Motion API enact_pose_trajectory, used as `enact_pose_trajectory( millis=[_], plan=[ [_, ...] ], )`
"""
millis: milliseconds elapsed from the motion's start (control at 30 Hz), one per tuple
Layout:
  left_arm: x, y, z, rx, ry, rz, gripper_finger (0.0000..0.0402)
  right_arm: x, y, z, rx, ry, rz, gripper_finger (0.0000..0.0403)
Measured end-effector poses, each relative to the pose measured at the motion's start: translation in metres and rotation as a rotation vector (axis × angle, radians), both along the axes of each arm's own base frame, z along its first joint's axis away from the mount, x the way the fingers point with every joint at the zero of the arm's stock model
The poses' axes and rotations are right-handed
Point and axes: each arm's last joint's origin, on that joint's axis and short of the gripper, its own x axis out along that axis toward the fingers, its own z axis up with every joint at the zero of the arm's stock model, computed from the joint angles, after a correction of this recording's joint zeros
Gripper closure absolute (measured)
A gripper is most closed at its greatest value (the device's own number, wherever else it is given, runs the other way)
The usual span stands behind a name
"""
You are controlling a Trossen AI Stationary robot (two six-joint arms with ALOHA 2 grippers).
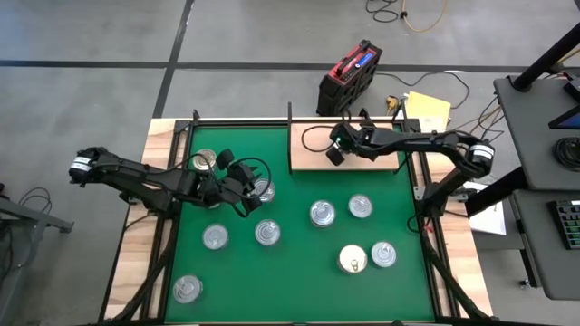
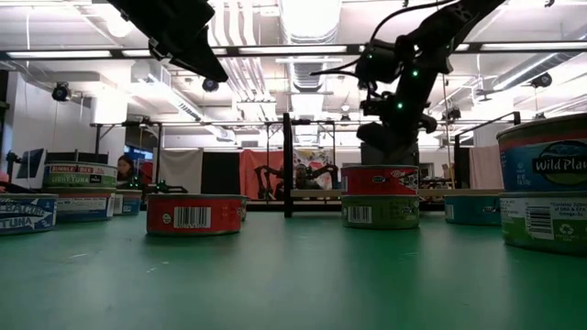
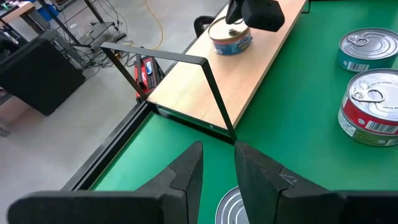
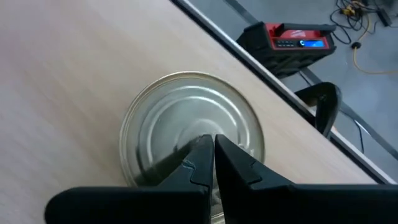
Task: Stack canned seafood by type on shelf
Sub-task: Put the blue/pink tuna can on the shelf, then put the red tuna can on the shelf
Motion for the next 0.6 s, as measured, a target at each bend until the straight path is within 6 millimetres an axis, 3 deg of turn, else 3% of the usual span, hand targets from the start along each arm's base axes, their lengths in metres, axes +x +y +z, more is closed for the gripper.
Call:
enact_pose_trajectory(
  millis=[233,367,467,600],
  plan=[
    [0.0,0.0,0.0,0.0,0.0,0.0,0.0324,0.001,-0.003,0.003,-0.022,-0.018,0.008,0.0394],
    [0.0,0.0,0.0,-0.005,-0.004,0.002,0.0324,-0.003,0.001,0.021,-0.056,-0.08,0.025,0.0394],
    [0.0,-0.001,-0.001,-0.023,-0.008,0.002,0.0324,-0.008,0.015,0.041,-0.087,-0.149,0.06,0.0394],
    [0.0,-0.005,-0.002,-0.097,-0.009,-0.049,0.0324,-0.022,0.049,0.061,-0.092,-0.243,0.168,0.0394]
  ],
)
